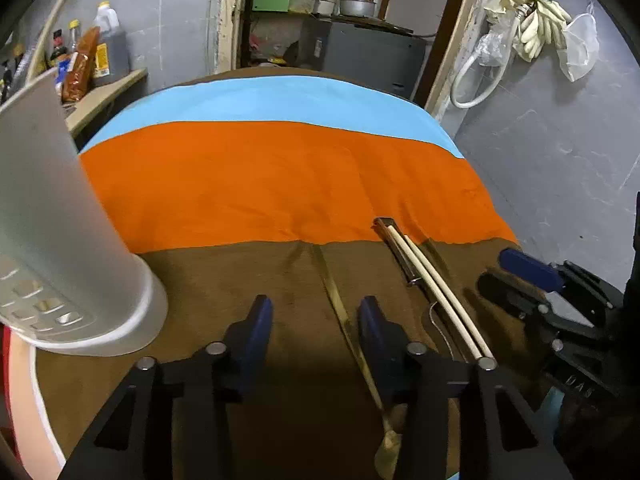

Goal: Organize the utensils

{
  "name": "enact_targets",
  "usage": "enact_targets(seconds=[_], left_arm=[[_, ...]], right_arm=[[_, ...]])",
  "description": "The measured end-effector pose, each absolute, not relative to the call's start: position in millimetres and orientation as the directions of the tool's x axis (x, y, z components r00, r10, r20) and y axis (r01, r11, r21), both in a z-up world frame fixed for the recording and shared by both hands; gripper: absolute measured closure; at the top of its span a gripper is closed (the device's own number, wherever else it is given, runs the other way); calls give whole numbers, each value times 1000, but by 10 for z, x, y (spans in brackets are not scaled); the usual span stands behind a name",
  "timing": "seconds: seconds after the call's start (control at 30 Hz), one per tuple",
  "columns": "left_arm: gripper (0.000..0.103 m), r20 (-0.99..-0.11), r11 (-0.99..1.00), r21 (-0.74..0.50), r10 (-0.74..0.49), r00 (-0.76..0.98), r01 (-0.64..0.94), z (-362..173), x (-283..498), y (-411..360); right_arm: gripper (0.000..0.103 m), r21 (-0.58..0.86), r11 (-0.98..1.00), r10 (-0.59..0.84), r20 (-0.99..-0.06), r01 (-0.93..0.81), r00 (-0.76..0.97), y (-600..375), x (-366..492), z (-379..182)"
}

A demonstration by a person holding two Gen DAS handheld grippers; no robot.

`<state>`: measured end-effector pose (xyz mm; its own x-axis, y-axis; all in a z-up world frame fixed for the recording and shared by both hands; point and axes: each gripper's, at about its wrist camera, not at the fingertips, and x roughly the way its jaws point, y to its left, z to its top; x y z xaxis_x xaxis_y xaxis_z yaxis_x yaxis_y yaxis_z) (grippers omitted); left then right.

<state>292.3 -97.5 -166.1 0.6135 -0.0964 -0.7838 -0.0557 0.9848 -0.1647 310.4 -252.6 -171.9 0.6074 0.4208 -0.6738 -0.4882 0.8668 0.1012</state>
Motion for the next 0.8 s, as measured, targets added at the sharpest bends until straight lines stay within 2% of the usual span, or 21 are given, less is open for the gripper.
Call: enact_targets(seconds=[0.13,0.4,0.6,0.8], left_arm=[[78,-788,981,-191,-127,602,-42,-1693,2954,-972],[92,-792,969,-245,-183,583,-29,-1730,3028,-967],[93,-809,951,-308,-237,538,-43,-1733,3114,-935],[93,-828,947,-318,-251,501,-51,-1751,3194,-921]], right_arm=[[77,106,844,445,-686,-527,575,-2439,3111,-1727],[83,109,809,465,-719,-577,516,-2339,3155,-1776],[85,76,808,431,-752,-584,498,-2235,3226,-1787],[85,72,810,407,-783,-582,471,-2132,3334,-1761]])
